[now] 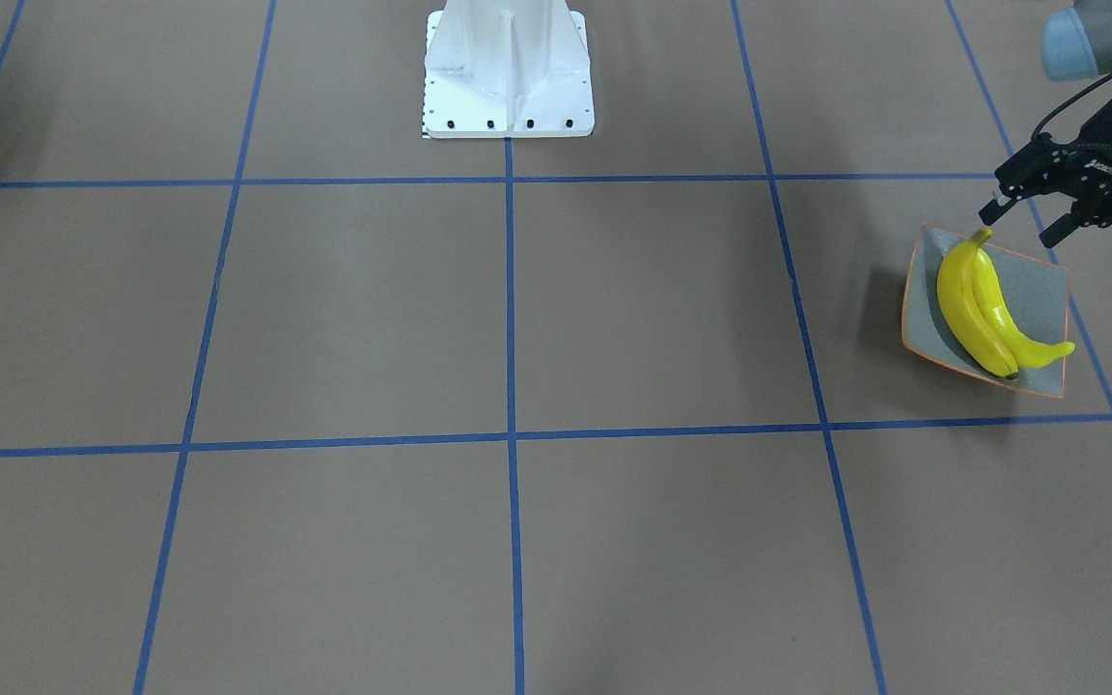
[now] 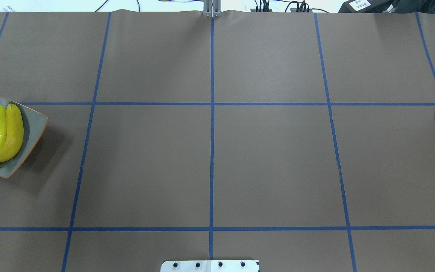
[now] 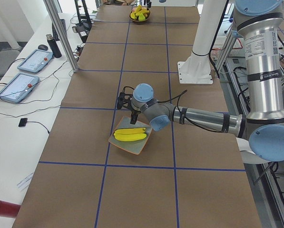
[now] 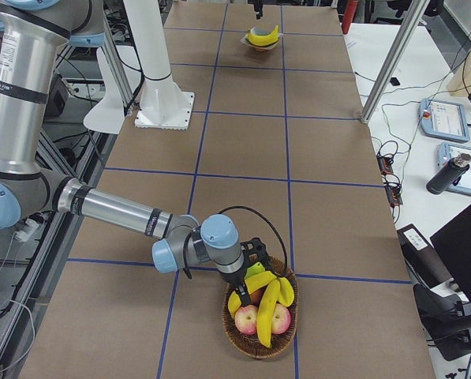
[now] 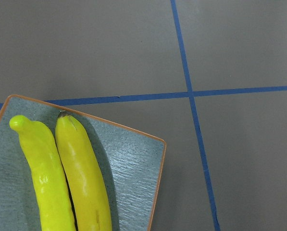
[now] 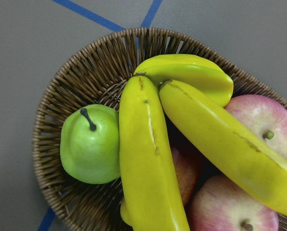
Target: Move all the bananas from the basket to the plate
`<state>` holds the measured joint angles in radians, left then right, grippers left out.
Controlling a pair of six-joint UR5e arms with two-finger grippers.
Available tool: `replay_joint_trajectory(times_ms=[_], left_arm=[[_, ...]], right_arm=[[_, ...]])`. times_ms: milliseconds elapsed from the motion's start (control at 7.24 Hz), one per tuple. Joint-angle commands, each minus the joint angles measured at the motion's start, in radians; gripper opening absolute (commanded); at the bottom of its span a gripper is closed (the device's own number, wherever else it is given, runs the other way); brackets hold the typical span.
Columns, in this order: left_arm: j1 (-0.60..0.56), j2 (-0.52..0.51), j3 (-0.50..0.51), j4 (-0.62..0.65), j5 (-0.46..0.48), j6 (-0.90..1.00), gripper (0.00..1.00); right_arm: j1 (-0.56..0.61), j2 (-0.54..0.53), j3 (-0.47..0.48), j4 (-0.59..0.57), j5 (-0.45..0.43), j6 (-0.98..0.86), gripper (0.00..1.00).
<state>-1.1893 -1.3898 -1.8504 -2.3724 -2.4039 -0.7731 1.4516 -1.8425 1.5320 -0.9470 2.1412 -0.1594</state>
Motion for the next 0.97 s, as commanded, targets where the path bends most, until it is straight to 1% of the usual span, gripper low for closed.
replay_joint_trajectory(times_ms=[0,276,553,829], left_arm=[[-0.001,0.000,0.000,-0.001,0.000,0.000,1.00],[0.000,0.000,0.000,-0.001,0.000,0.000,1.00],[-0.001,0.000,0.002,-0.001,0.000,0.000,1.00],[0.000,0.000,0.000,-0.001,0.000,0.000,1.00]], right_arm=[[-0.055,0.009,0.000,0.002,-0.015,0.024,0.95],[-0.080,0.008,-0.003,0.028,-0.061,0.028,0.91],[-0.108,0.006,-0.009,0.028,-0.124,0.014,0.87],[-0.128,0.006,-0.009,0.028,-0.136,0.015,0.84]])
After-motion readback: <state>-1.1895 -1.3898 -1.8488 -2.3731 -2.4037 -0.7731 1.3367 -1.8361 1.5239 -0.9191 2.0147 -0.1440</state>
